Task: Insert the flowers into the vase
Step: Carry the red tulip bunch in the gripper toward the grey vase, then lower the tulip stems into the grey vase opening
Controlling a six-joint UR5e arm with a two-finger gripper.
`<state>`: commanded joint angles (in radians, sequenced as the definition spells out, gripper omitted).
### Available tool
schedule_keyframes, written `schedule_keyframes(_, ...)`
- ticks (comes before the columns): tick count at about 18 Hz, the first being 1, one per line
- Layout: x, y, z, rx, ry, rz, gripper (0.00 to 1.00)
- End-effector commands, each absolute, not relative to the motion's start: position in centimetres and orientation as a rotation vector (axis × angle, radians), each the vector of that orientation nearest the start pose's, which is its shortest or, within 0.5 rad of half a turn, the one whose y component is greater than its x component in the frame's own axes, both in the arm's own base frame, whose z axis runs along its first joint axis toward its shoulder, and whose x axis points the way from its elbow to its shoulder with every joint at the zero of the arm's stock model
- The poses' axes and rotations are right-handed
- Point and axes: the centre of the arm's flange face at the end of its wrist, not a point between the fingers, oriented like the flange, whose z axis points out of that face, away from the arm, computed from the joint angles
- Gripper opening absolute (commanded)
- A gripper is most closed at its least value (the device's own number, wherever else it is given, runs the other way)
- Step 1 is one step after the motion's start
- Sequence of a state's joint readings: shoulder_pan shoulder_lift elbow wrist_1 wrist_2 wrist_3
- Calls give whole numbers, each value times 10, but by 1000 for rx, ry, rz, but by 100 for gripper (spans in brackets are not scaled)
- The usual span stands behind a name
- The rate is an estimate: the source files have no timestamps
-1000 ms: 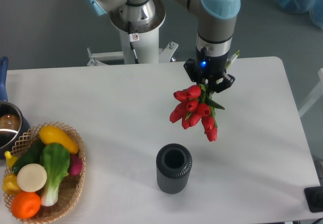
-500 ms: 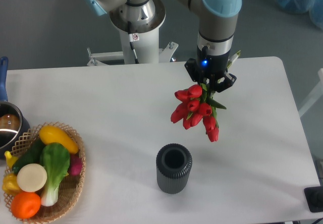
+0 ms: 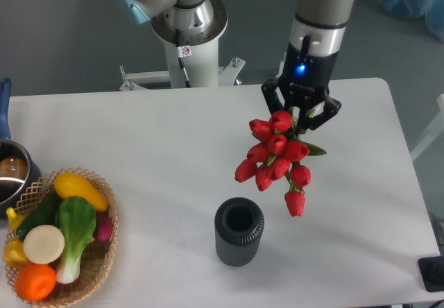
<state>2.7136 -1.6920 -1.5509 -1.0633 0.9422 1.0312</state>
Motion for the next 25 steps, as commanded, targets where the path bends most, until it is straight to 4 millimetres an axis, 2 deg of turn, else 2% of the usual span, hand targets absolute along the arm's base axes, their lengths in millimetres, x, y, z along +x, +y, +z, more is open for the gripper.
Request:
schedule_keyframes(4, -431, 427, 527, -2186, 8, -12, 6)
schedule_keyframes(7, -434, 441, 525, -2043, 32, -148, 7)
schedule_keyframes(10, -435, 448, 522, -2026, 28, -184, 8)
schedule_keyframes(12, -437, 459, 521, -2022, 45, -192, 10)
schedule_keyframes(16, -452, 481, 520, -1979, 75, -214, 14)
schedule_keyframes(18, -458, 485, 520, -1927, 82, -258, 14)
schedule_keyframes(25, -473, 497, 494, -1883, 117, -273, 15)
